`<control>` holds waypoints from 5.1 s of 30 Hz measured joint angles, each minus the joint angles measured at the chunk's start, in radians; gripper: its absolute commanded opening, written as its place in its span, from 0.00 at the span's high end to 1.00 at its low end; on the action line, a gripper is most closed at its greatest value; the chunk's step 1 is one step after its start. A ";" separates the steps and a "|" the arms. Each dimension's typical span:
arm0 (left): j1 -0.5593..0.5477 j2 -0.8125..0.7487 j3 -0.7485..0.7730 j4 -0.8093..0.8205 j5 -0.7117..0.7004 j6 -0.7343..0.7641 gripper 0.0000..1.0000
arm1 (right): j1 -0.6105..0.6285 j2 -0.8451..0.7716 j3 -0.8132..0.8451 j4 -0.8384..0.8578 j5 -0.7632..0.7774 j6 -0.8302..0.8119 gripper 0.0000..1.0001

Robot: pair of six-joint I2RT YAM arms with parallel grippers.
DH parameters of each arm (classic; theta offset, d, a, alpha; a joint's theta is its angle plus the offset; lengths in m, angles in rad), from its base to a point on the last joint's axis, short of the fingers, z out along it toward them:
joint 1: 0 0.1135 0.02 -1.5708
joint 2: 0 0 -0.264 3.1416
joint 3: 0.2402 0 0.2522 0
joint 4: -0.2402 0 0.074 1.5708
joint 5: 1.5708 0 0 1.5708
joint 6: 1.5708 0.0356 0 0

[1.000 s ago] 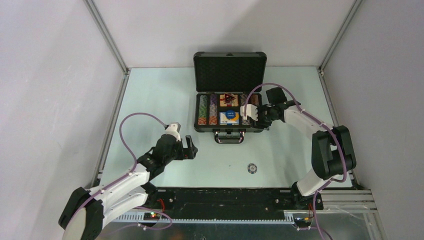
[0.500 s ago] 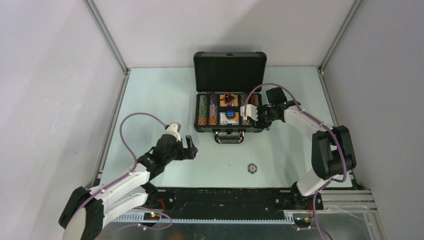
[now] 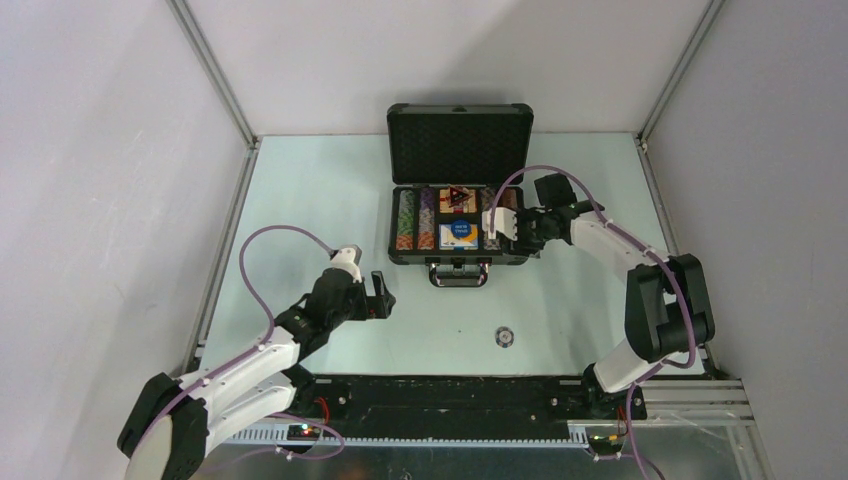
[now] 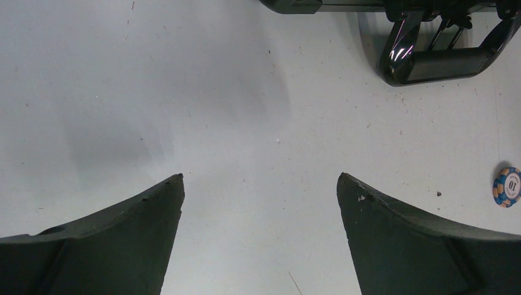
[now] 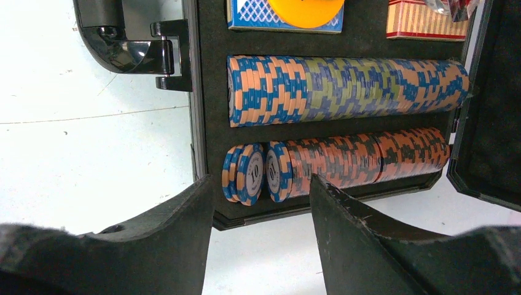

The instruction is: Pack up texas hold em set

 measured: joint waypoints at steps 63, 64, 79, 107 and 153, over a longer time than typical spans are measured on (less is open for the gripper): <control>0.000 0.007 0.000 0.000 0.000 0.000 0.02 | -0.013 0.027 0.003 0.021 0.064 -0.014 0.56; 0.000 0.007 0.000 0.000 0.000 0.000 0.02 | -0.013 0.027 0.003 0.017 0.064 -0.013 0.56; 0.000 0.013 0.000 0.000 0.002 0.000 0.02 | -0.018 -0.023 0.003 0.018 0.017 0.027 0.49; 0.000 0.018 0.000 0.000 0.002 0.000 0.02 | 0.213 -0.644 -0.179 0.087 0.748 1.727 0.00; 0.003 0.046 0.019 0.008 0.002 0.008 0.02 | 0.674 -0.289 -0.337 -0.237 0.745 2.303 0.32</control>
